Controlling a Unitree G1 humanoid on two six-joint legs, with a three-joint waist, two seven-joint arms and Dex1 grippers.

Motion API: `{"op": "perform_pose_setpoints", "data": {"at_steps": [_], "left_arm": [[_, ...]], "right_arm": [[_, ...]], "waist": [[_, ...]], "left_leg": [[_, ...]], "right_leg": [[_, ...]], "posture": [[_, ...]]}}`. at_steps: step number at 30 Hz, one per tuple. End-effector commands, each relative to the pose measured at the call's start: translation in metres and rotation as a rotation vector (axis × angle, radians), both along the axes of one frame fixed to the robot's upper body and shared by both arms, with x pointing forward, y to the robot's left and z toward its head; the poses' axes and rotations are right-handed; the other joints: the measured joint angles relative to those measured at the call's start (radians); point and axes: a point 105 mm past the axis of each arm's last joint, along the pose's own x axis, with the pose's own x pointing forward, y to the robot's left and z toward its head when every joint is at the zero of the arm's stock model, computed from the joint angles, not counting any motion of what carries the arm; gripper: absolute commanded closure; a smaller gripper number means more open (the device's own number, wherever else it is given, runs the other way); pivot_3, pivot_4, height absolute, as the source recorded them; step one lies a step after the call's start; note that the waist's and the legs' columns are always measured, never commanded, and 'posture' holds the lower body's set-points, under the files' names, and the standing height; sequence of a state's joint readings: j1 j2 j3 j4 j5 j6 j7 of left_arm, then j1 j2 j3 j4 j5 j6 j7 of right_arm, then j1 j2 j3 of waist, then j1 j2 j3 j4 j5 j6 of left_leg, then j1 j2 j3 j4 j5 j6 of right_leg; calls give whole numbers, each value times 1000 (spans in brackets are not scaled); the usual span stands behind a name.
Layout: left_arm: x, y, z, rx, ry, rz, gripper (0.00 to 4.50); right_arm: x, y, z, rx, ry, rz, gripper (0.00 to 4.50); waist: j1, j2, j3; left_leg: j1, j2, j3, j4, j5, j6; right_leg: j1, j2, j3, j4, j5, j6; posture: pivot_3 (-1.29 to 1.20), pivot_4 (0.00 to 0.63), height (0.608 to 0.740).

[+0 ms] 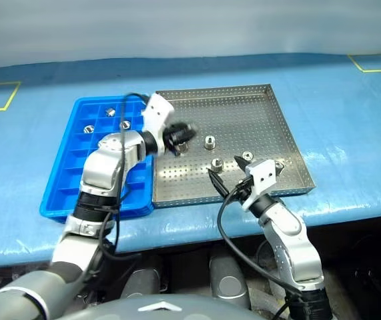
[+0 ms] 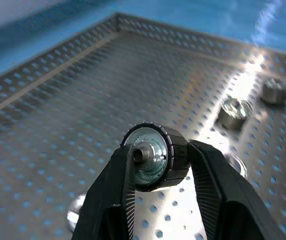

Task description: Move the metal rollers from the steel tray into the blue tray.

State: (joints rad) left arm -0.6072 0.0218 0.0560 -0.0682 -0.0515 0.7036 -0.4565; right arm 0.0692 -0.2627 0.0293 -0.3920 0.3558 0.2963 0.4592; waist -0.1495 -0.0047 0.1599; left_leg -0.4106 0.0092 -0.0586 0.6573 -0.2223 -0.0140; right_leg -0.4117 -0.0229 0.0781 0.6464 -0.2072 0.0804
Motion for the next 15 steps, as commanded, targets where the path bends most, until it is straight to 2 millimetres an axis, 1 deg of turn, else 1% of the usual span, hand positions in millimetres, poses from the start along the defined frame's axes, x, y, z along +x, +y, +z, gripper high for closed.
{"op": "perform_pose_setpoints", "data": {"at_steps": [1, 4, 6, 9, 11, 13, 15], "left_arm": [[4, 52, 21, -141, -118, 337, 3154], [3, 93, 4, -181, -90, 611, 3154], [-2, 121, -5, -189, -78, 791, 3154], [-10, 148, -12, -140, -94, 965, 3154], [-12, 157, -20, -115, -72, 1008, 3154], [-12, 158, -26, -59, -75, 1005, 3154], [-13, 159, -35, -43, -48, 1025, 3154]], "right_arm": [[3, 3, 13, 27, -39, 23, 0], [4, 6, 11, 14, -32, 41, 0], [5, 6, 10, 7, -28, 48, 0], [6, 7, 11, 6, -32, 58, 0], [7, 10, 13, 6, -35, 71, 0], [7, 11, 13, 7, -35, 76, 0], [7, 11, 10, -6, -29, 82, 0]], "waist": [[7, 0, 0], [21, 0, 0], [31, -1, 0], [48, -2, 1], [63, -3, 1], [74, -3, 1], [79, -3, 1]], "left_leg": [[0, 0, 0, 0, 0, 0], [1, 0, 0, 0, 0, 0], [0, -1, 0, 0, 0, 0], [-1, -1, -1, 1, 0, 0], [-1, -2, -1, 1, 0, 0], [-1, -2, -1, 1, 0, 0], [-1, -2, -1, 1, 0, 0]], "right_leg": [[1, 0, 0, 0, 0, 0], [1, 1, 0, 0, 0, 0], [1, 0, 0, 0, 0, 0], [1, 0, 0, -2, 1, 1], [1, 0, -1, -2, 1, 1], [1, -1, -1, -2, 1, 1], [1, -1, -1, -2, 1, 1]], "posture": [[-124, 150, 740], [-111, 150, 740], [-98, 150, 740], [-88, 150, 740], [-83, 150, 740], [-83, 150, 740], [-79, 150, 740]]}}
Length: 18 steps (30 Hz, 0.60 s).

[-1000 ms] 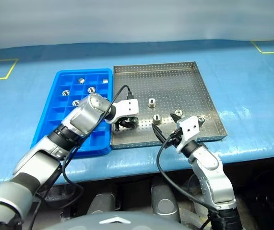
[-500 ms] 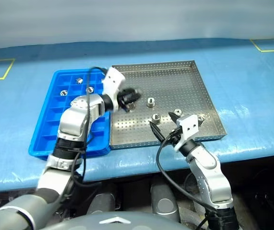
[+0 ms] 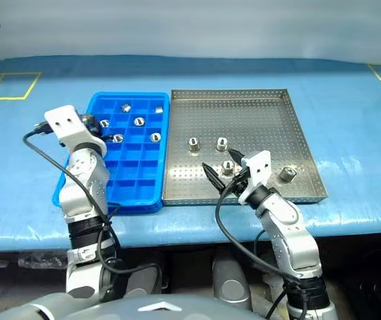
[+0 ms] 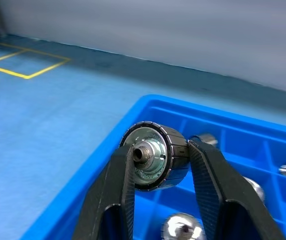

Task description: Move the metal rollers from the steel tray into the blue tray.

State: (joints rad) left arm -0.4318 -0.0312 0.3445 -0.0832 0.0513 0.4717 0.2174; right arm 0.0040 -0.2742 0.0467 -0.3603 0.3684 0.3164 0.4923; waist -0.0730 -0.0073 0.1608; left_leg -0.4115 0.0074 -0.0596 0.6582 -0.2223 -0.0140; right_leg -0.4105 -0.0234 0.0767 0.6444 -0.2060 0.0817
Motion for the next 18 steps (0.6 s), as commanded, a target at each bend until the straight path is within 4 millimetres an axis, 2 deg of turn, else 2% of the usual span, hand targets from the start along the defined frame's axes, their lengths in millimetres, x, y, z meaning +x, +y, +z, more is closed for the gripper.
{"op": "perform_pose_setpoints", "data": {"at_steps": [1, 8, 15, 18], "left_arm": [[-1, -3, -1, 36, 2, 15, 3154], [-3, -1, -20, 19, 81, 34, 3154], [-13, 9, -35, -11, 156, 124, 3154], [-18, 6, -41, -40, 172, 119, 3154]], "right_arm": [[-1, 2, 4, -4, -19, 18, 0], [1, 1, 6, -11, -22, 23, 0], [1, -2, 5, -25, -19, 19, 0], [1, -2, 4, -29, -16, 19, 0]], "waist": [[4, 0, 0], [4, 0, 0], [4, 0, 0], [1, 0, 0]], "left_leg": [[0, 0, 0, 0, 0, 0], [0, 0, 0, 0, 0, 0], [0, 0, 0, 0, 0, 0], [0, 0, 0, 0, 0, 0]], "right_leg": [[0, 0, 0, 0, 0, 0], [0, 0, 0, 0, 0, 0], [0, 0, 0, 0, 0, 0], [0, 0, 0, 0, 0, 0]], "posture": [[-79, 150, 740], [-73, 150, 740], [-75, 150, 740], [-74, 150, 740]]}}
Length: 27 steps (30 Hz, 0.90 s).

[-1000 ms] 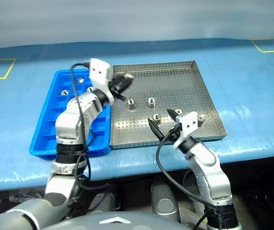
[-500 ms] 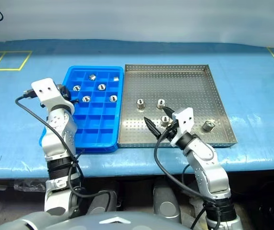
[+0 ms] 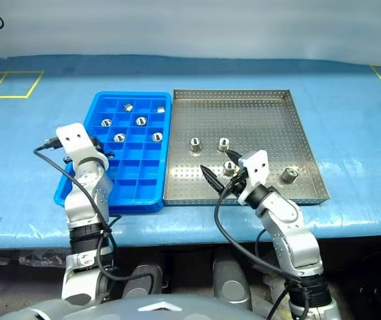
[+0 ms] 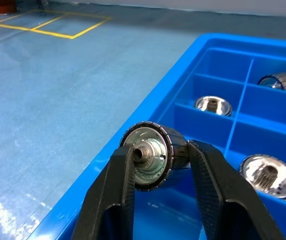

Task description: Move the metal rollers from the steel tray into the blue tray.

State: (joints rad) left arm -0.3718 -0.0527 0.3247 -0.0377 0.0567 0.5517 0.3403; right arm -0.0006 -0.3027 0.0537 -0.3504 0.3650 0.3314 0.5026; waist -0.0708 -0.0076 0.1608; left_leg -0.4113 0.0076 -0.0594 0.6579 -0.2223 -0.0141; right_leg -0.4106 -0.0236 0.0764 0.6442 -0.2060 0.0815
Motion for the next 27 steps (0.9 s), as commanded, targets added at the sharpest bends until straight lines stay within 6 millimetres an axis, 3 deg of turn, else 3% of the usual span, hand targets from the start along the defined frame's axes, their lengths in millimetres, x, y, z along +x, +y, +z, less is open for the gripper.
{"op": "perform_pose_setpoints", "data": {"at_steps": [1, 5, 8, 13, 18, 21, 27], "left_arm": [[-6, 0, 4, -19, -19, 13, 3154], [-8, -8, -5, -72, 7, -21, 3154], [-7, -12, -5, -75, 14, -46, 2185], [6, -42, 35, -15, -173, -300, 514], [13, -98, 74, 85, -319, -718, 514], [18, -126, 75, 176, -291, -903, 514], [33, -164, 75, 199, -245, -1095, 514]], "right_arm": [[1, -1, 9, 5, -37, 5, 0], [2, -1, 9, 2, -38, 7, 0], [2, -1, 10, -1, -39, 7, 0], [2, -1, 9, -5, -41, 5, 0], [2, -3, 10, -4, -50, -13, 0], [2, -4, 12, -1, -59, -24, 0], [-1, -8, 12, 11, -63, -60, 0]], "waist": [[-1, 0, 0], [1, 0, 0], [2, 0, 0], [2, 0, 0], [1, 0, 0], [0, 0, 0], [-15, 0, 0]], "left_leg": [[0, 0, 0, 0, 0, 0], [0, 0, 0, 0, 0, 0], [0, 0, 0, 0, 0, 0], [0, 0, 0, 0, 0, 0], [0, 0, 0, 0, 0, 0], [0, 0, 0, 0, 0, 0], [0, 0, 0, -1, 0, 0]], "right_leg": [[0, 0, 0, 0, 0, 0], [0, 0, 0, 0, 0, 0], [0, 0, 0, 0, 0, 0], [0, 0, 0, 0, 0, -1], [0, 0, 0, 0, -3, -5], [0, 0, 0, 0, -3, -5], [-1, 0, 0, 0, -3, -5]], "posture": [[-74, 150, 740], [-71, 150, 740], [-71, 150, 740], [-83, 150, 740], [-98, 150, 740], [-118, 150, 740], [-170, 150, 740]]}}
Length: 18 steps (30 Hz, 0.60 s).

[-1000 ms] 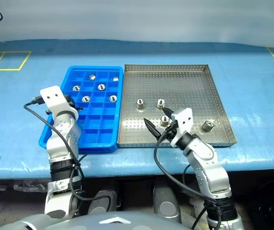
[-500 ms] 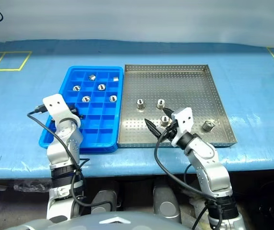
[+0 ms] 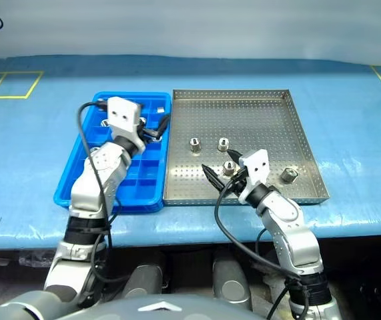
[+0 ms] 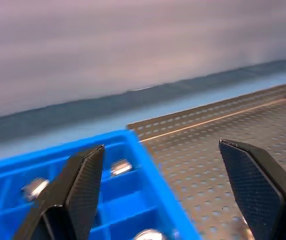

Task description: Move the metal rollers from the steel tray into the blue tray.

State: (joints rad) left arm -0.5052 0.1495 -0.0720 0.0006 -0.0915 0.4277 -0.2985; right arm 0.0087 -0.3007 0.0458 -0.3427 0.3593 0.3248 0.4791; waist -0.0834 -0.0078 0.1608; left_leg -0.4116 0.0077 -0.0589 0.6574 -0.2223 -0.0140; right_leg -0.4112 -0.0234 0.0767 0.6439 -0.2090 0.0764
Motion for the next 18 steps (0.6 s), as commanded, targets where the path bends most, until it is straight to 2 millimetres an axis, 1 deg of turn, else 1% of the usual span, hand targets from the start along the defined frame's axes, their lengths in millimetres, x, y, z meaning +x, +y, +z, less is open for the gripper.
{"op": "perform_pose_setpoints", "data": {"at_steps": [1, 6, 9, 12, 15, 18], "left_arm": [[7, -20, 12, 21, -35, -89, 514], [23, -36, 6, 3, 32, -101, 514], [28, -43, -6, 20, 92, -99, 514], [33, -46, -18, 14, 166, -71, 514], [34, -48, -28, 41, 204, -46, 514], [38, -43, -36, 71, 233, 27, 514]], "right_arm": [[-3, -4, 15, 15, -71, -29, 0], [-8, -8, 13, 17, -67, -56, 0], [-9, -11, 14, 20, -69, -74, 0], [-11, -13, 14, 21, -70, -87, 0], [-12, -14, 13, 17, -64, -94, 0], [-13, -16, 12, 18, -62, -102, 0]], "waist": [[-6, 0, 0], [-25, 0, 0], [-42, 0, 0], [-59, 0, 0], [-74, 0, 0], [-93, 0, 0]], "left_leg": [[0, 0, 0, 0, 0, 0], [0, 0, 0, 0, 0, 0], [0, 0, 0, -1, 0, 0], [0, 0, 0, -1, 0, 0], [0, 0, 0, -1, 0, 0], [0, 0, 0, -1, 0, 0]], "right_leg": [[0, 0, 0, 0, 0, 0], [0, 0, 0, 0, 1, 1], [0, 0, 0, -1, 1, 2], [-1, 0, 0, -1, 2, 4], [-1, 0, 0, -1, 2, 4], [-1, 0, 1, 0, 2, 4]], "posture": [[-170, 150, 740], [-211, 150, 740], [-226, 150, 740], [-246, 150, 740], [-246, 150, 740], [-258, 150, 740]]}}
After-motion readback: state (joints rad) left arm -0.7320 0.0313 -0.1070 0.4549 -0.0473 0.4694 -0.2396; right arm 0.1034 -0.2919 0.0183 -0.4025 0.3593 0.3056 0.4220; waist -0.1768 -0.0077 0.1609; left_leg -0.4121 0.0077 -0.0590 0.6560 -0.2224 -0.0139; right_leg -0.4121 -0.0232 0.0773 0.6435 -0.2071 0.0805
